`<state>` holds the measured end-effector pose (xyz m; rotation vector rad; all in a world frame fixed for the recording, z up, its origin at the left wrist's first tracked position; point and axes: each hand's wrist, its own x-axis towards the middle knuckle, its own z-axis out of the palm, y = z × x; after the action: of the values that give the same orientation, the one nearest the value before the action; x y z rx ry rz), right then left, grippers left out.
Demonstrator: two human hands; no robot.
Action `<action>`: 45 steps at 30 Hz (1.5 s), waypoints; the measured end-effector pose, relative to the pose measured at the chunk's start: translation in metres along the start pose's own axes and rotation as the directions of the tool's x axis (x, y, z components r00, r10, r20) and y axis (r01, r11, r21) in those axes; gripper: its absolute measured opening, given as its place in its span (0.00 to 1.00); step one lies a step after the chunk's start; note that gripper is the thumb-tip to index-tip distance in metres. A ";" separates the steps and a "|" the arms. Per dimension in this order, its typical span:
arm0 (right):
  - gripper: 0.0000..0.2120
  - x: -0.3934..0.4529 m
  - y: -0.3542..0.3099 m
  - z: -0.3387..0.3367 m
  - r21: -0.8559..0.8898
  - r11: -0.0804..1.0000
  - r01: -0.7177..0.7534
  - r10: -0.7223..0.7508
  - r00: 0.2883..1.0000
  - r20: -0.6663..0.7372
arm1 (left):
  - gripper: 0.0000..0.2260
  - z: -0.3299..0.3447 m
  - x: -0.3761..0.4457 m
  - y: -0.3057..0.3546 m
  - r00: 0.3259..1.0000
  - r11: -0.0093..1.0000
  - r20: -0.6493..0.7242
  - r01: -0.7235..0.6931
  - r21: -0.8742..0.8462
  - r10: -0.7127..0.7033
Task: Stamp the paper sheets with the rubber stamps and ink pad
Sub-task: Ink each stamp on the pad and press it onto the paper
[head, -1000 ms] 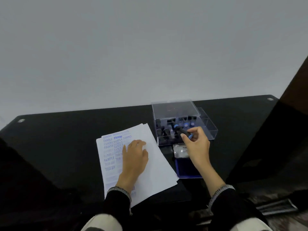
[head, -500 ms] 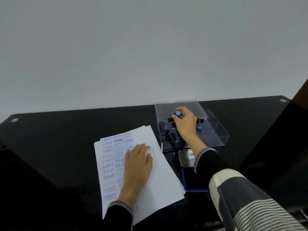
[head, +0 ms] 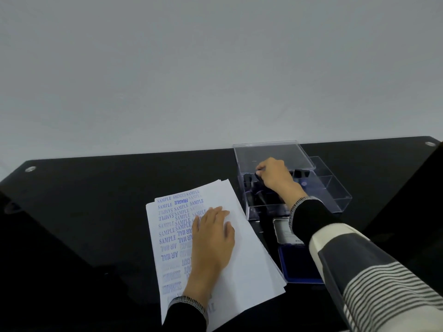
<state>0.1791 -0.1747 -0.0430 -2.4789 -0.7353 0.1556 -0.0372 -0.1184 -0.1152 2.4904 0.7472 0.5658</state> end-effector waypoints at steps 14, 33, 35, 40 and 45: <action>0.21 -0.005 0.003 -0.018 -0.344 0.900 -0.269 0.245 0.963 -0.113 | 0.17 -0.004 -0.002 0.003 1.000 1.000 0.017 0.004 0.004 -0.004; 0.05 -0.062 -0.018 -0.015 0.605 0.794 0.060 0.126 0.957 -0.260 | 0.10 -0.002 -0.002 0.004 0.996 0.996 -0.052 -0.070 0.062 0.073; 0.04 -0.080 -0.009 -0.020 0.668 0.742 0.049 0.111 0.975 -0.194 | 0.09 -0.004 -0.003 0.007 0.992 0.990 -0.079 -0.090 0.111 0.099; 0.03 -0.127 0.039 -0.041 0.627 0.778 -0.031 0.047 0.999 -0.008 | 0.13 -0.003 -0.006 0.017 0.997 0.960 -0.016 -0.068 0.271 0.076; 0.05 -0.169 0.071 -0.049 0.483 0.874 -0.055 0.013 0.996 0.089 | 0.14 -0.001 -0.026 0.028 0.994 0.987 0.030 -0.107 0.123 0.104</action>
<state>0.0821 -0.3379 -0.0464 -2.0110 -0.5970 0.4082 -0.0461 -0.1542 -0.1056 2.6605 0.6628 0.5406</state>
